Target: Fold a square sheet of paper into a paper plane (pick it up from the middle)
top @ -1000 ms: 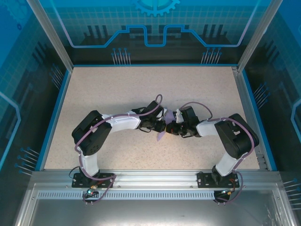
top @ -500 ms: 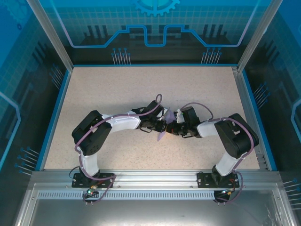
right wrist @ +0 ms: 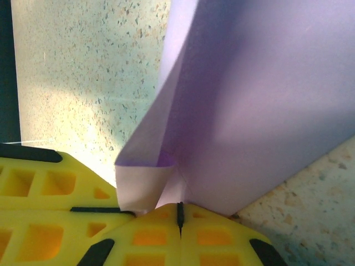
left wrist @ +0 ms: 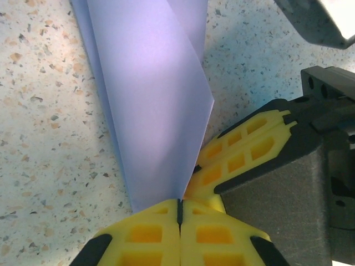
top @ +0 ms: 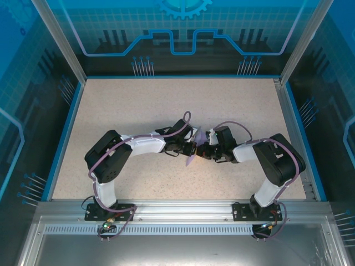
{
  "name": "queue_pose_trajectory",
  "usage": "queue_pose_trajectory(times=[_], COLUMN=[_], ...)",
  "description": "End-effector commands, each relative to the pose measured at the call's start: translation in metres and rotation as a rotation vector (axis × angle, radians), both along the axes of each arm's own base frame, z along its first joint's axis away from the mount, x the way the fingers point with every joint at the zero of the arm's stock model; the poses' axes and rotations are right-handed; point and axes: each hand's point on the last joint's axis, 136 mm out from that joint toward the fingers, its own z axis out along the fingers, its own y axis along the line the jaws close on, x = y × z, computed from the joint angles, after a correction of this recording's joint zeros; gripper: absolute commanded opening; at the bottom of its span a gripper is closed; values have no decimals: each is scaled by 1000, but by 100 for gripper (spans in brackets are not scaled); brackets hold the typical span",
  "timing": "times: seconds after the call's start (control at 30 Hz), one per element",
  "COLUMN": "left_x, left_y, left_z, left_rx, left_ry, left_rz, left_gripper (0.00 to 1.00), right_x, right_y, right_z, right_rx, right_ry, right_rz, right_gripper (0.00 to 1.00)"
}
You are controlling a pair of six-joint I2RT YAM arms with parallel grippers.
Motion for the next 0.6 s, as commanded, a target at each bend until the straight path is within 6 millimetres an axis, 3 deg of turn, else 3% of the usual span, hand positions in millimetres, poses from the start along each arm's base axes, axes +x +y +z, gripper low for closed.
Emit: queue_pose_trajectory(times=[0.0, 0.57], left_x=[-7, -4], left_y=[-1, -5], left_z=[-11, -9], left_rx=[8, -6], left_ry=[28, 29], left_rz=[9, 1], left_gripper=[5, 5], right_x=[-2, 6], right_y=[-8, -16], right_z=[0, 11], right_rx=[1, -44], right_ry=[17, 6], right_rz=[-26, -52], right_gripper=[1, 0])
